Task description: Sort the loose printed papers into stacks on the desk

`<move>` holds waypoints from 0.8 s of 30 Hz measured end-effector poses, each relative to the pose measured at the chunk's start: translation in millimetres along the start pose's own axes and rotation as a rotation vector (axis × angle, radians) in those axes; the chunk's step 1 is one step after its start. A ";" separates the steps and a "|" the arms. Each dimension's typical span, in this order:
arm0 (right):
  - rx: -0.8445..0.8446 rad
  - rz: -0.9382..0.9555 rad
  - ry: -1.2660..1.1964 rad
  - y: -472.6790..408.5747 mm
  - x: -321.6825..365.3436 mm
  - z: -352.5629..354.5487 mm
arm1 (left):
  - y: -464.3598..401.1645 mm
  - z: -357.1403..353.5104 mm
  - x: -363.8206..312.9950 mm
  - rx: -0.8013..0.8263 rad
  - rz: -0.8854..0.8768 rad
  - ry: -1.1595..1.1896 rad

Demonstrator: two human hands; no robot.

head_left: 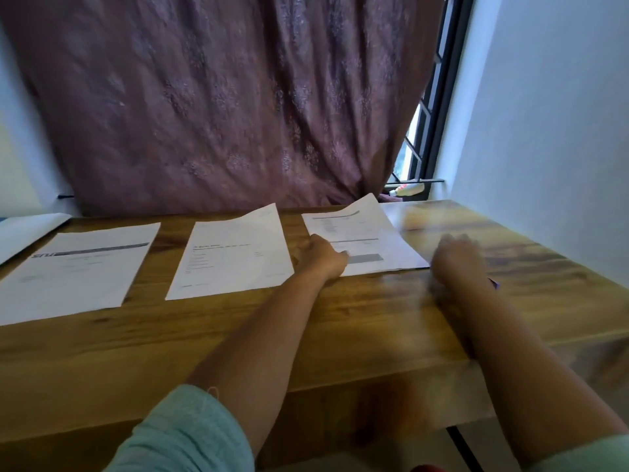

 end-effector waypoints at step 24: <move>0.187 -0.052 -0.261 -24.3 44.3 -28.5 | -29.8 -6.1 5.7 -0.086 0.014 -0.062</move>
Point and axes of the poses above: each hand's wrist, its own y-axis away from the middle knuckle, its own z-axis out of the back of the hand, x = y × z, the point moved 3 cm from there along -y, towards the middle knuckle, and after that the axes turned 15 degrees about -y, right-handed, at the moved point
